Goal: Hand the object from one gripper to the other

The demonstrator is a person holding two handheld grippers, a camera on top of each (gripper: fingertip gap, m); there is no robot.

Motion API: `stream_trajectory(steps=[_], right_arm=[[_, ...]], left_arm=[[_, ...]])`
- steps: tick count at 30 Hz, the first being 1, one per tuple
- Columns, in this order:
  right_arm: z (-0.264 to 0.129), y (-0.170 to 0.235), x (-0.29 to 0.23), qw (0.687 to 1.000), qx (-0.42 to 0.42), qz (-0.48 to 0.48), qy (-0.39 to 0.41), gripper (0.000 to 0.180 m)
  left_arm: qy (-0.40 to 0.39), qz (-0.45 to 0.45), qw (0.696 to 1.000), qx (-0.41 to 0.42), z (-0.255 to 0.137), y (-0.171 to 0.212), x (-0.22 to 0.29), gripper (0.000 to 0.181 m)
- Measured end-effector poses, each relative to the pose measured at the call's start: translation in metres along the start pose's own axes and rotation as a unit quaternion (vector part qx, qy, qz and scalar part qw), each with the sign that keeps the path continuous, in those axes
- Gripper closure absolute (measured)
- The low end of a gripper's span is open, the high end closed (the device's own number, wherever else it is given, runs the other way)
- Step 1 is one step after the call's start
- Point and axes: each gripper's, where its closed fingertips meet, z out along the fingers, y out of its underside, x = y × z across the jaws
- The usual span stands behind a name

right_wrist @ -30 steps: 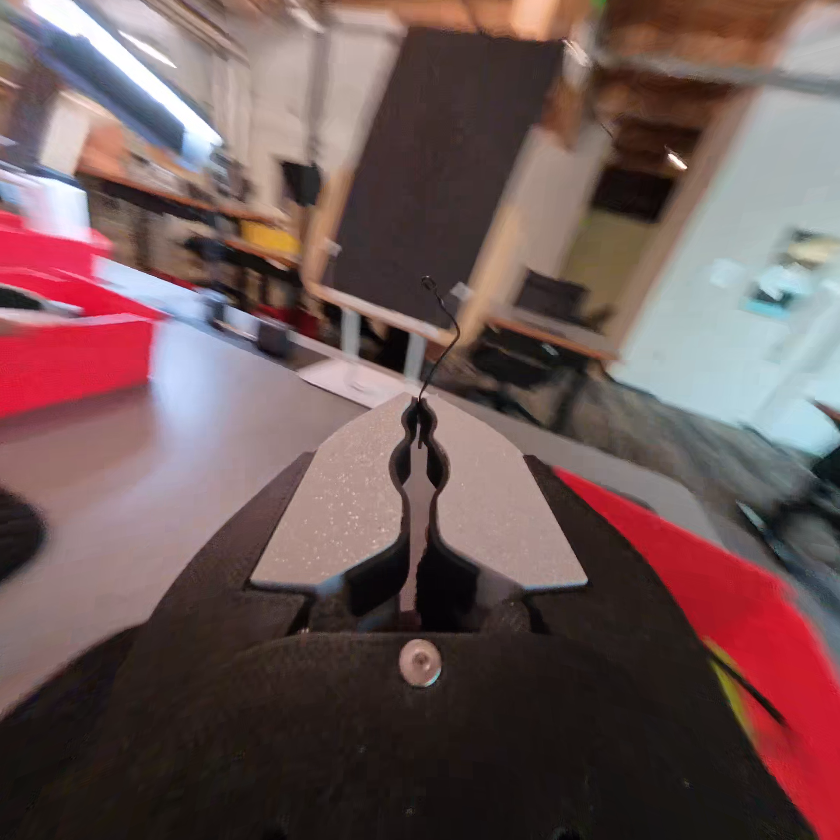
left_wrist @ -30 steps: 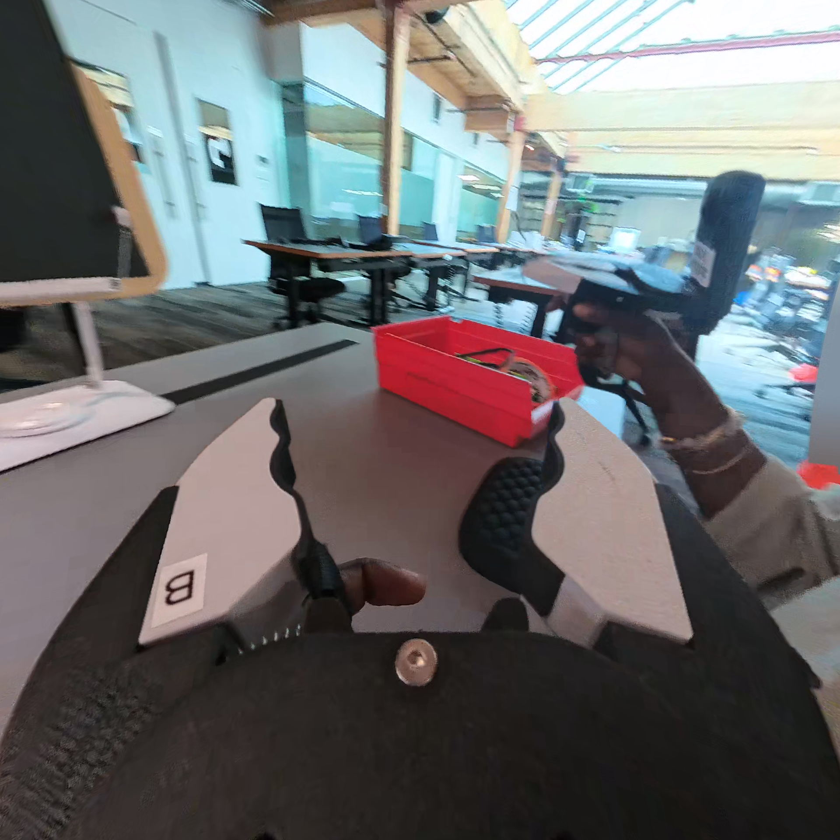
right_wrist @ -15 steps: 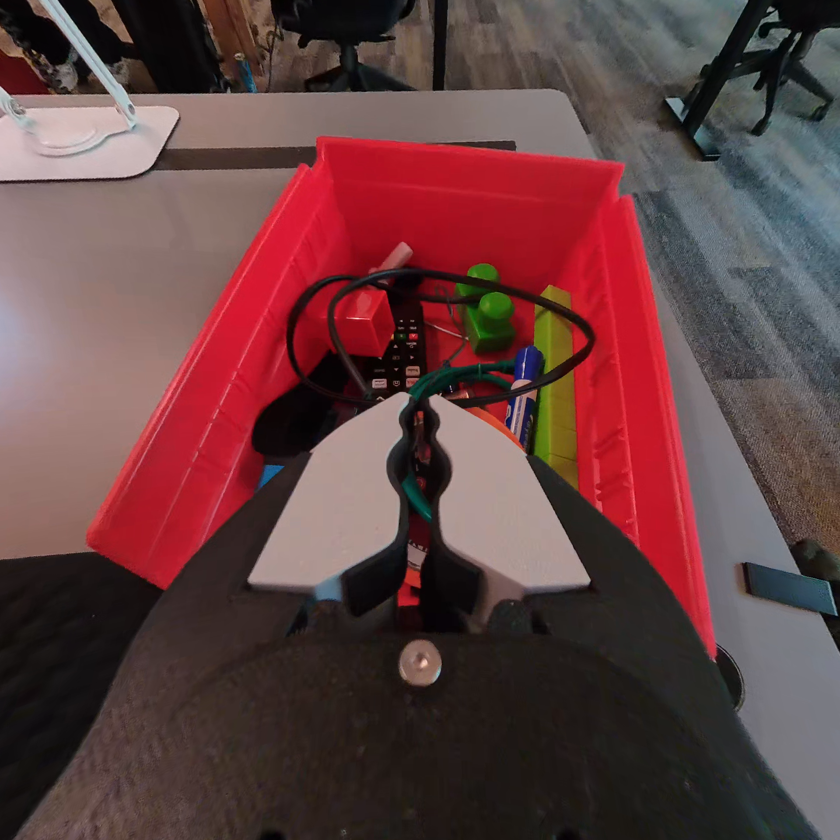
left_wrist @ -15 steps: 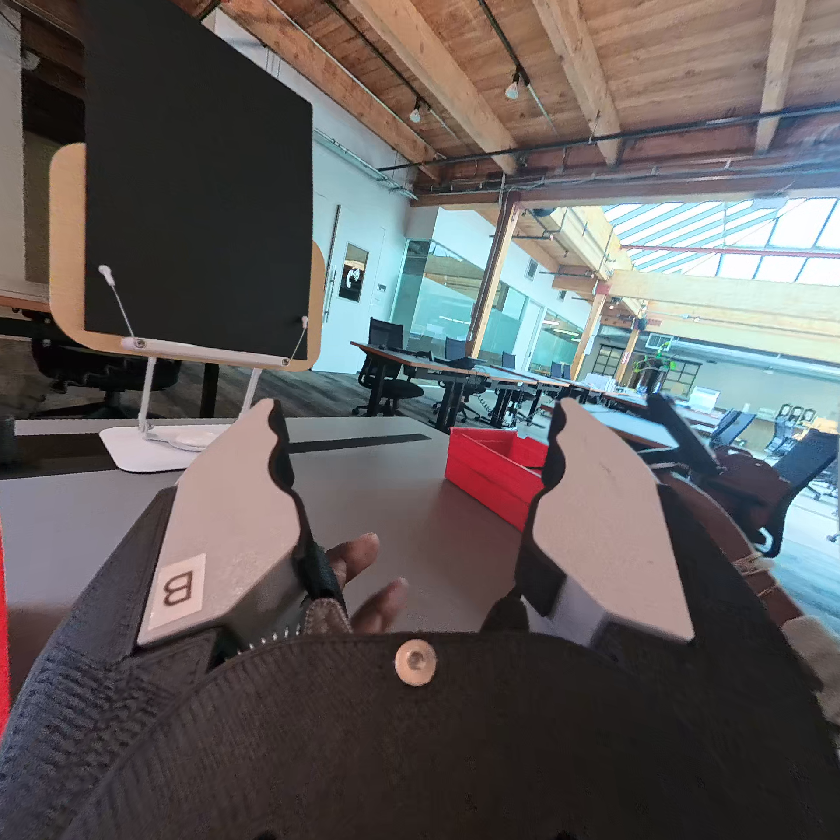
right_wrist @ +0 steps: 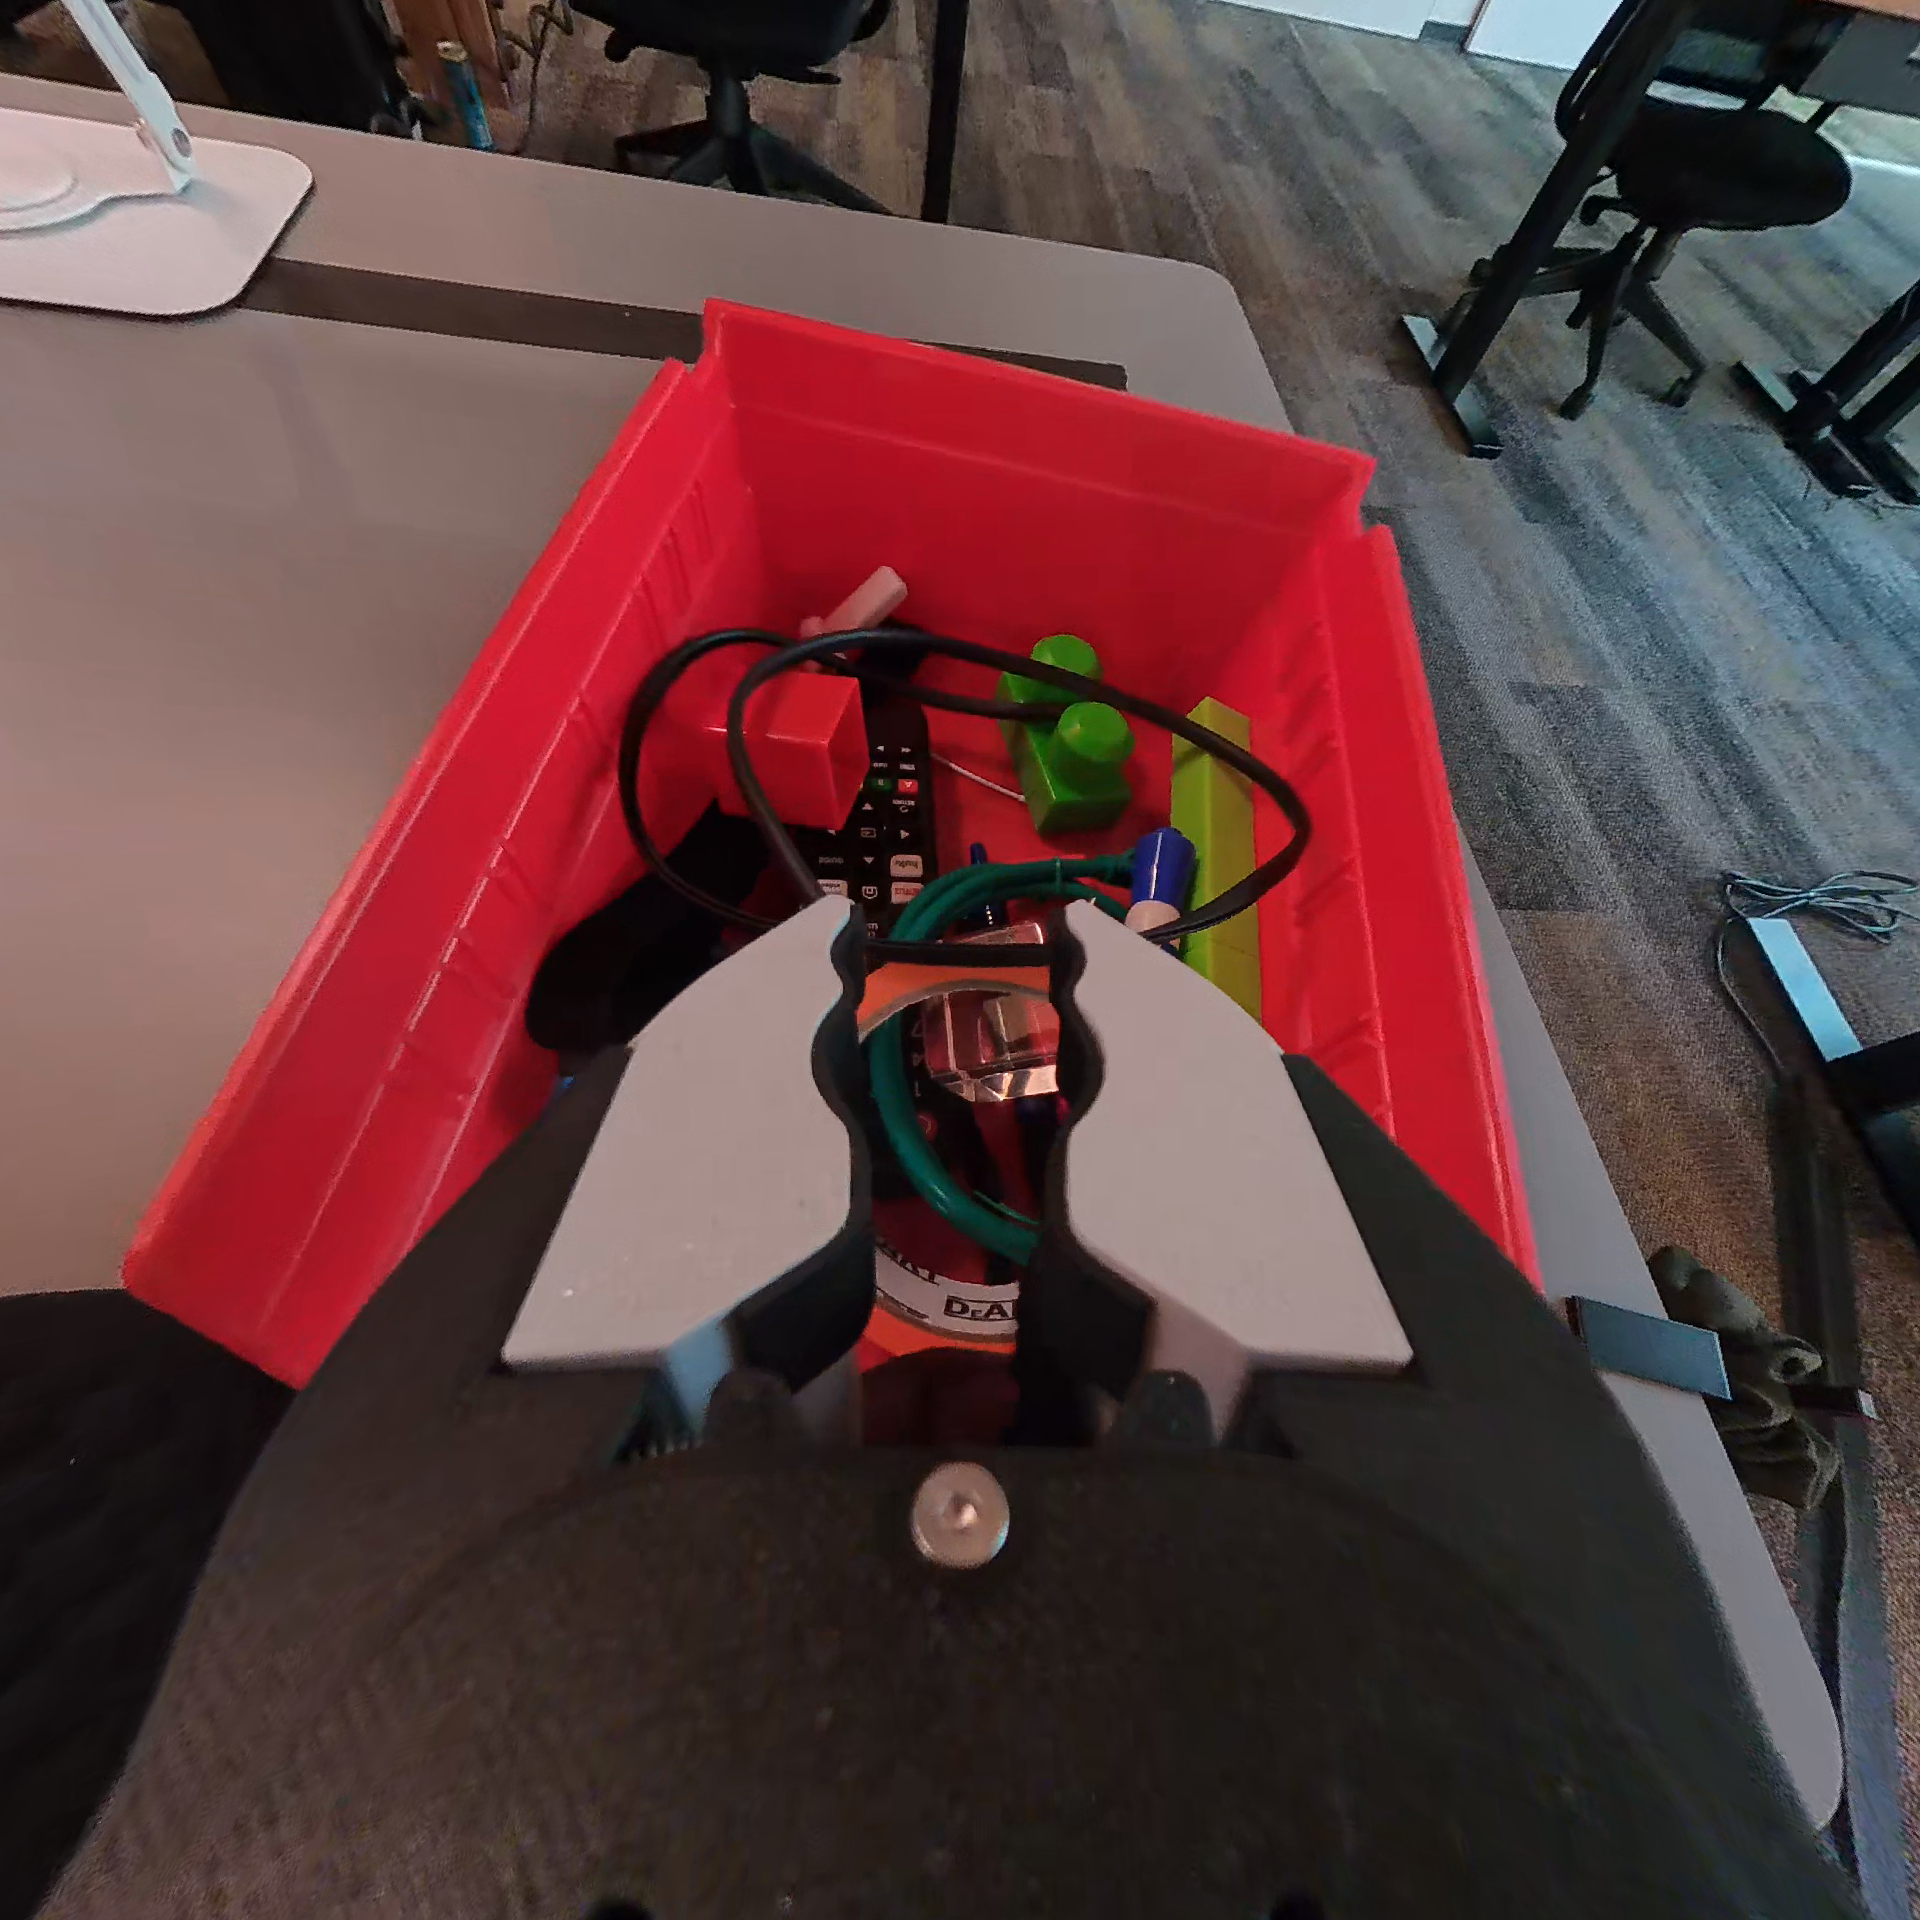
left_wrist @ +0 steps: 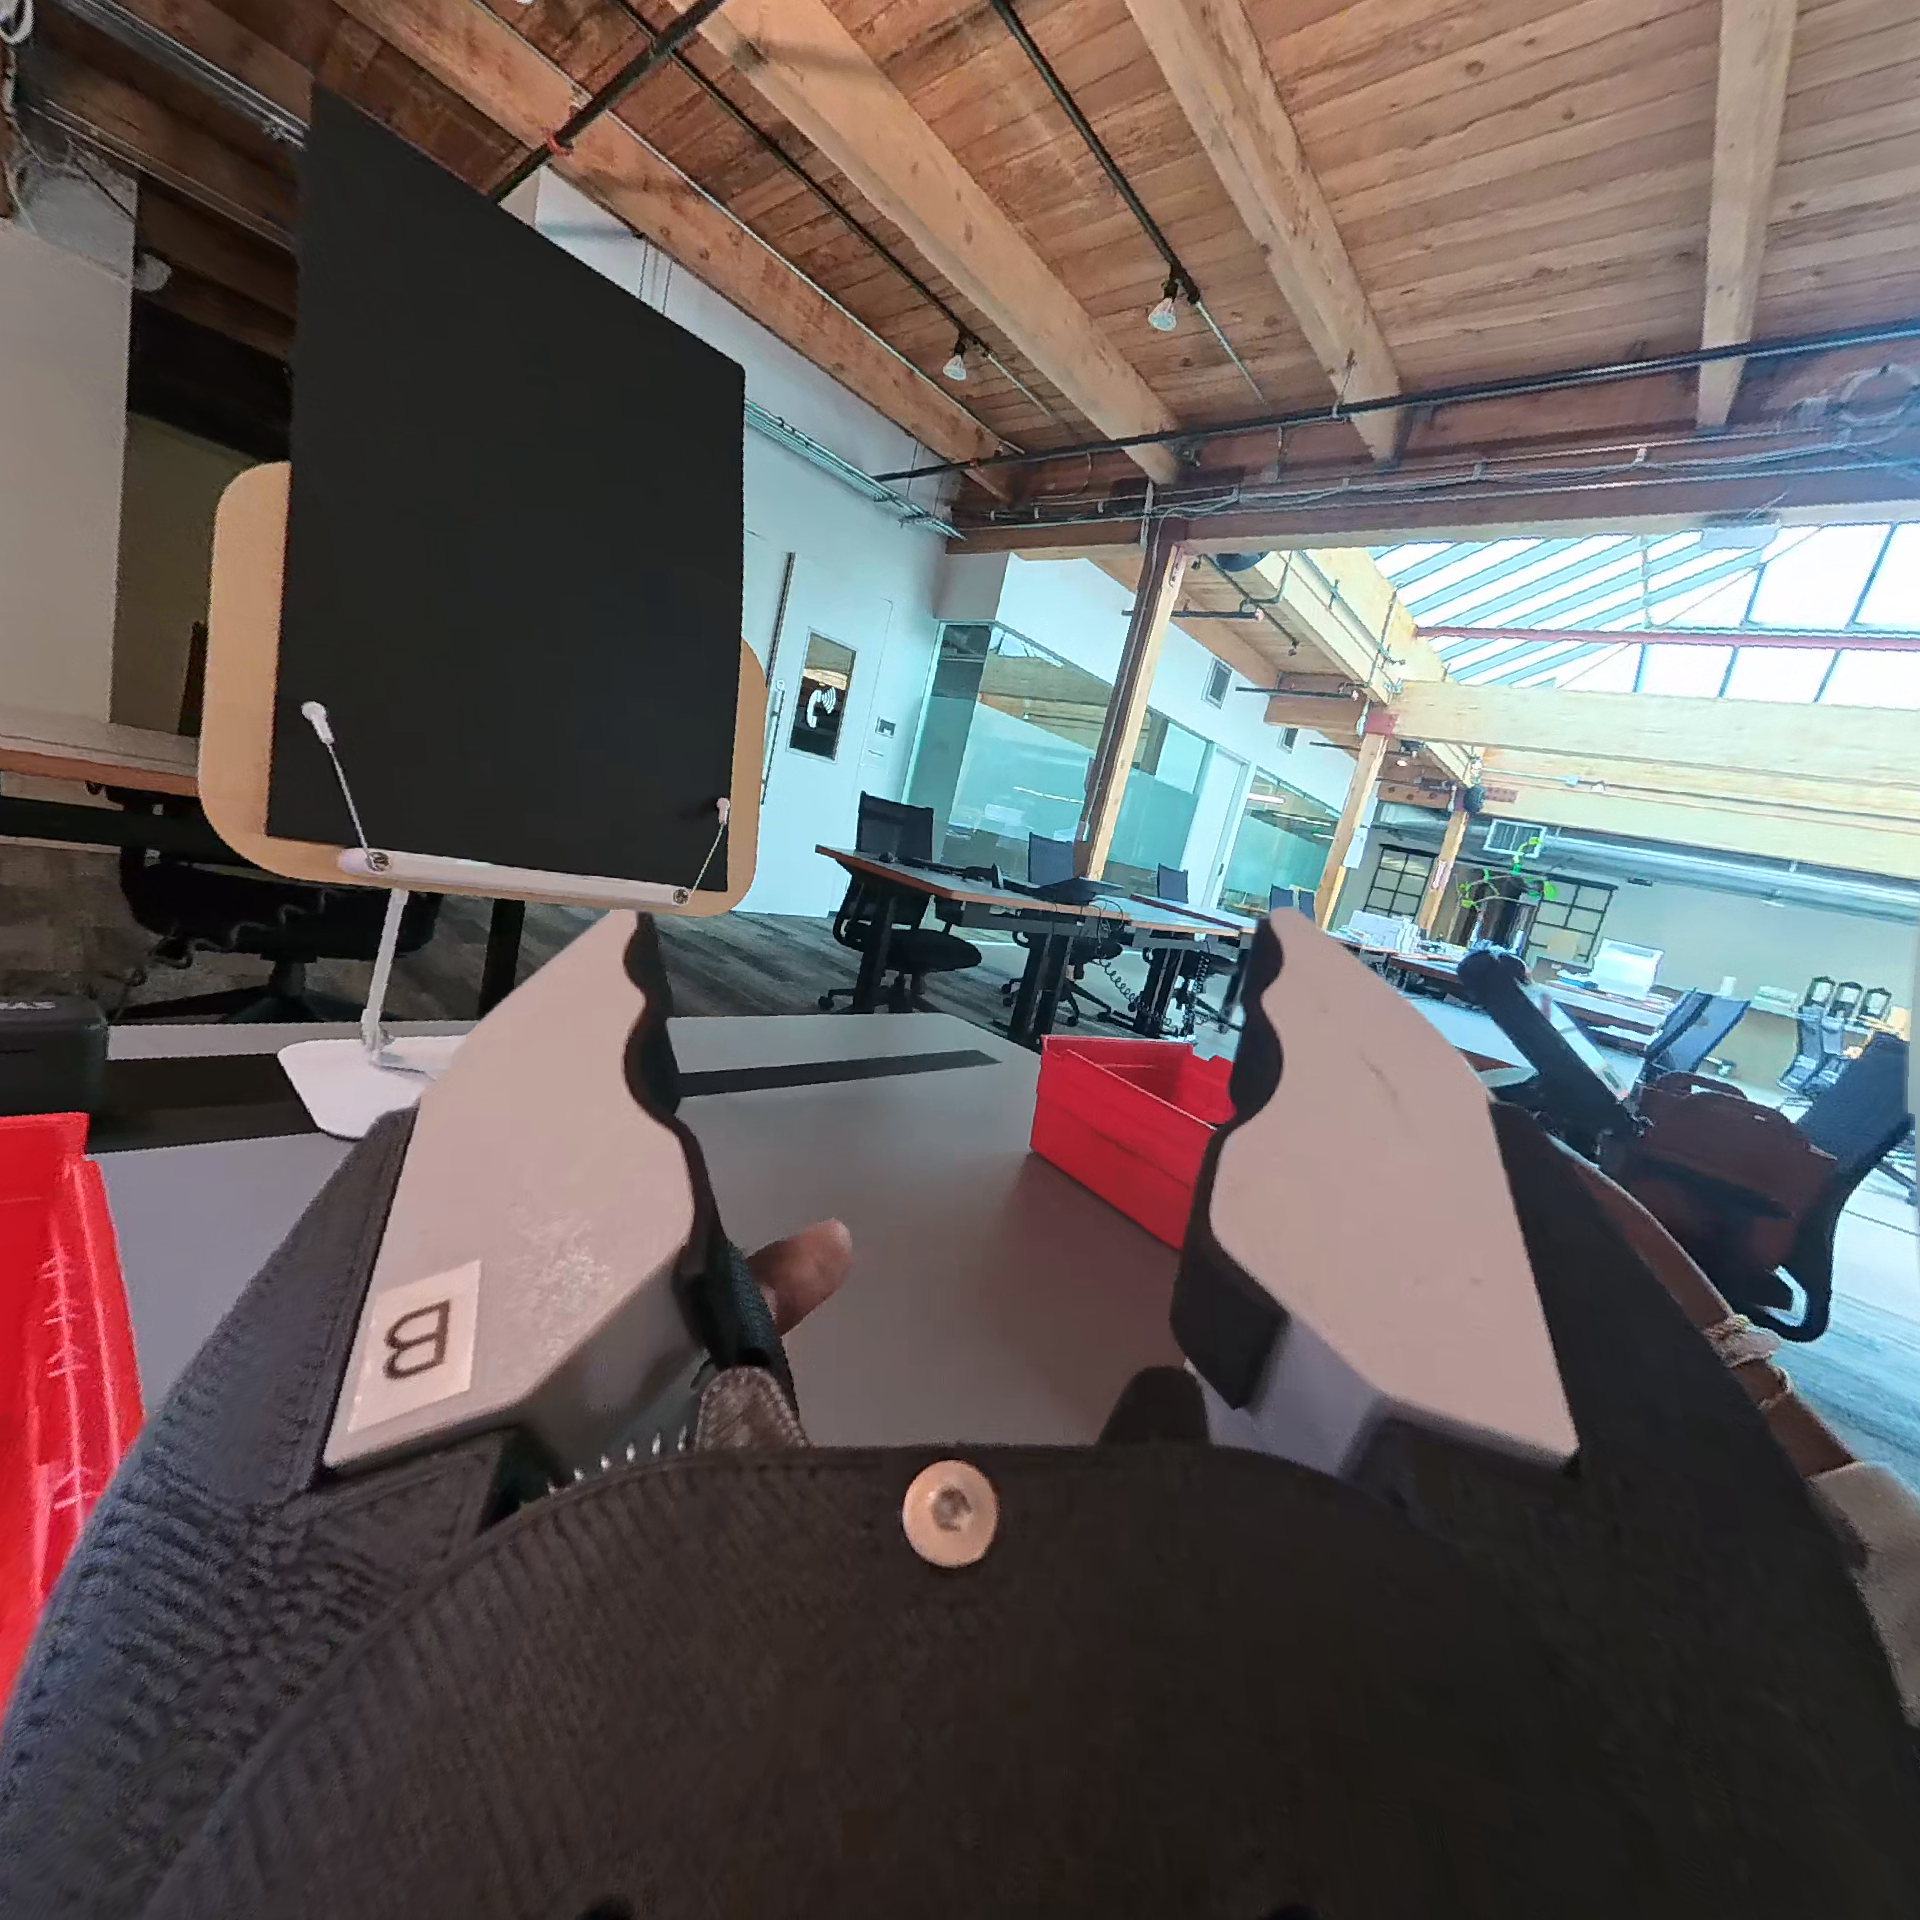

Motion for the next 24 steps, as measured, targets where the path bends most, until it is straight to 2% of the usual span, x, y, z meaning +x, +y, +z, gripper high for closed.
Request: stream_trajectory(steps=[5,13,17,21,24], right_arm=[[-0.001,-0.001,-0.001,1.000,-0.005,-0.019,0.010,0.134],[-0.004,-0.009,0.001,1.000,0.006,-0.004,0.024,0.090],[-0.009,-0.023,0.004,0.998,0.054,0.038,0.019,0.071],[-0.014,-0.032,-0.003,0.995,0.077,0.058,-0.007,0.064],[-0.018,-0.037,-0.014,0.994,0.088,0.061,-0.035,0.065]], left_arm=[[-0.005,0.022,1.000,-0.006,-0.002,-0.001,-0.001,0.081],[-0.021,0.000,1.000,0.012,-0.009,-0.011,-0.010,0.089],[-0.043,0.013,0.999,0.018,-0.018,-0.022,-0.020,0.091],[-0.090,0.049,0.994,0.025,-0.042,-0.049,-0.042,0.104],[-0.141,0.097,0.985,-0.001,-0.067,-0.072,-0.069,0.107]])
